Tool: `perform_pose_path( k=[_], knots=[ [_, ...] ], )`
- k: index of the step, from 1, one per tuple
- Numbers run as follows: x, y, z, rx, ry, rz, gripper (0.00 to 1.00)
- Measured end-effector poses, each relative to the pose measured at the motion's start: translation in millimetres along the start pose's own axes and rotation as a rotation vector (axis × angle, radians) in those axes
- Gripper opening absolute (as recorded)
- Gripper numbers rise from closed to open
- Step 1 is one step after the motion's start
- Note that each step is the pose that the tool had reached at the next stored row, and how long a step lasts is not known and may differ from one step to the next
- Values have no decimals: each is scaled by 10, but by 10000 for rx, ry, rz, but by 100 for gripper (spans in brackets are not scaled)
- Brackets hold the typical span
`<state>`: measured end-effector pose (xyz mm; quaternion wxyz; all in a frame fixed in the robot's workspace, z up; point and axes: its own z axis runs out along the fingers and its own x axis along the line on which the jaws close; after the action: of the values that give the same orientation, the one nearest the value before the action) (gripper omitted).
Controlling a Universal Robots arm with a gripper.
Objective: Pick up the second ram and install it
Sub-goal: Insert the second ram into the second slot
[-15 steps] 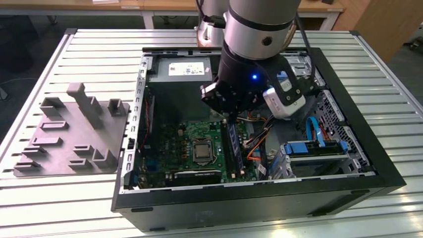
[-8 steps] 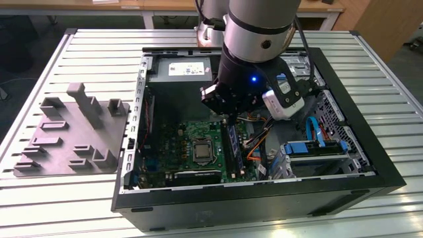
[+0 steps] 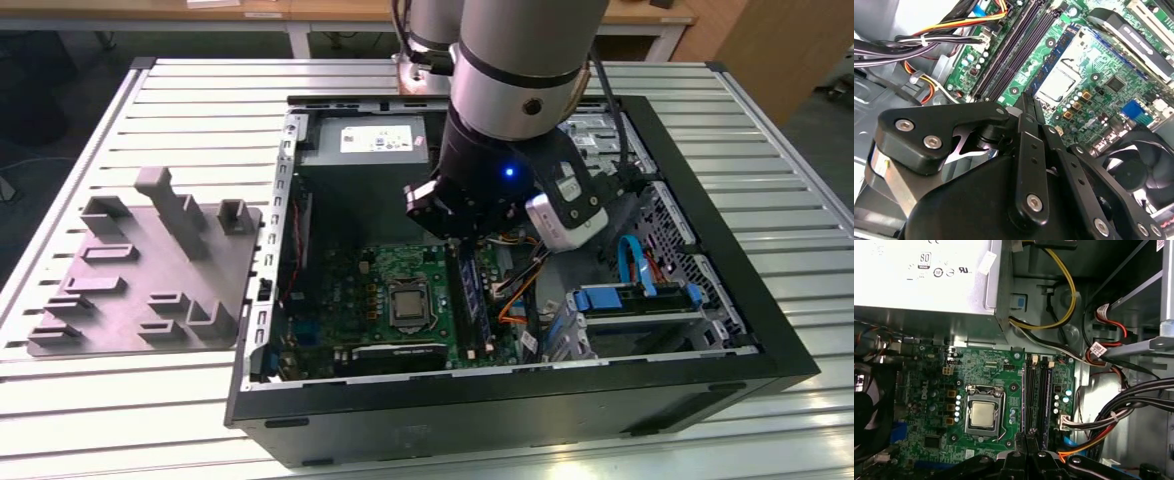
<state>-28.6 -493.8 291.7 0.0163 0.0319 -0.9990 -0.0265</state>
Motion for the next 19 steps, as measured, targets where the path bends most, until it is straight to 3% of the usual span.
perform_pose_path(
  k=[19],
  knots=[
    [-7,-13,235,-1,-1,21,11]
  ],
)
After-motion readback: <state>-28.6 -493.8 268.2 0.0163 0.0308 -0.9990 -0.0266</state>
